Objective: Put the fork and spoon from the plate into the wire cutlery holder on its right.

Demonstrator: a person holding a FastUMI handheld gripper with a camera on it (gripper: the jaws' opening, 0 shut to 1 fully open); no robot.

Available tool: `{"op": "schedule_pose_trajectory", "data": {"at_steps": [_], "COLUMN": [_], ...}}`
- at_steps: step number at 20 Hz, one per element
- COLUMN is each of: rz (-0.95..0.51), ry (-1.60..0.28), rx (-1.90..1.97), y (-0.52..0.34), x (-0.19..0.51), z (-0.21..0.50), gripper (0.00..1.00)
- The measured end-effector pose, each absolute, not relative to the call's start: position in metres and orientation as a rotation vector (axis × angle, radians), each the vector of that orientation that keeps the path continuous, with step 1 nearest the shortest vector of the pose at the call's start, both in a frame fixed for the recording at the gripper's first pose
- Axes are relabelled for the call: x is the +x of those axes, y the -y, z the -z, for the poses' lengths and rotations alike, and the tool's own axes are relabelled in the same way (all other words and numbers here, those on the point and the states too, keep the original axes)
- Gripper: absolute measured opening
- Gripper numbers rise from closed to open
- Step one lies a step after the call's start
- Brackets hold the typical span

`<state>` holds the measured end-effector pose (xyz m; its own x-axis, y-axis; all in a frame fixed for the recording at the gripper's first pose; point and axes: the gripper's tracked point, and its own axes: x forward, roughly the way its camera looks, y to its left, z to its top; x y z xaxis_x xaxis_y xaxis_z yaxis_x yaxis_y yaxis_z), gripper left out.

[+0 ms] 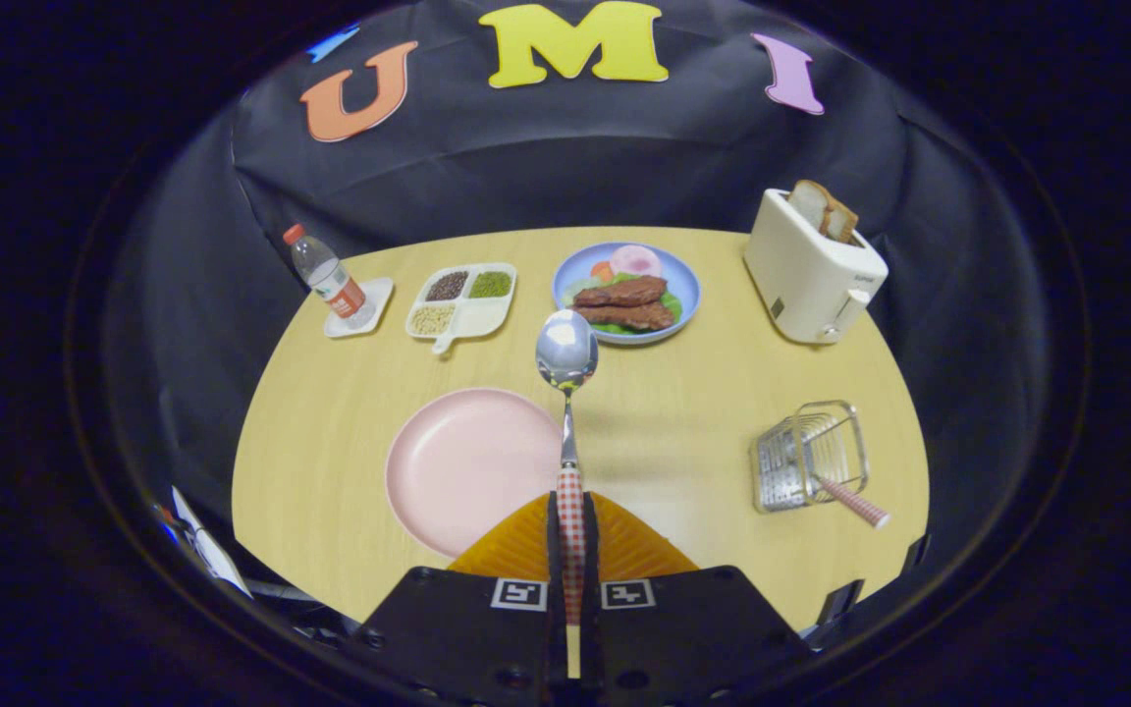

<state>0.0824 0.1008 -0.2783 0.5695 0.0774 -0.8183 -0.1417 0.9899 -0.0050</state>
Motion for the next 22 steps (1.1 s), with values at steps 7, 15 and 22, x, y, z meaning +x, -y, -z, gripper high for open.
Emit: {"op": "schedule_pose_trajectory", "data": {"at_steps": [7, 15, 22], "rz": [-0.1, -0.072, -0.048], "ry": [-1.055, -1.301, -1.557], "rx": [-0.159, -0.099, -0.045], "y": [-0.004, 0.065, 0.084], "x": [0.088, 0.071, 0.048], "z": [0.241, 0.227, 0.255], "gripper": [0.05, 0.05, 0.05]}}
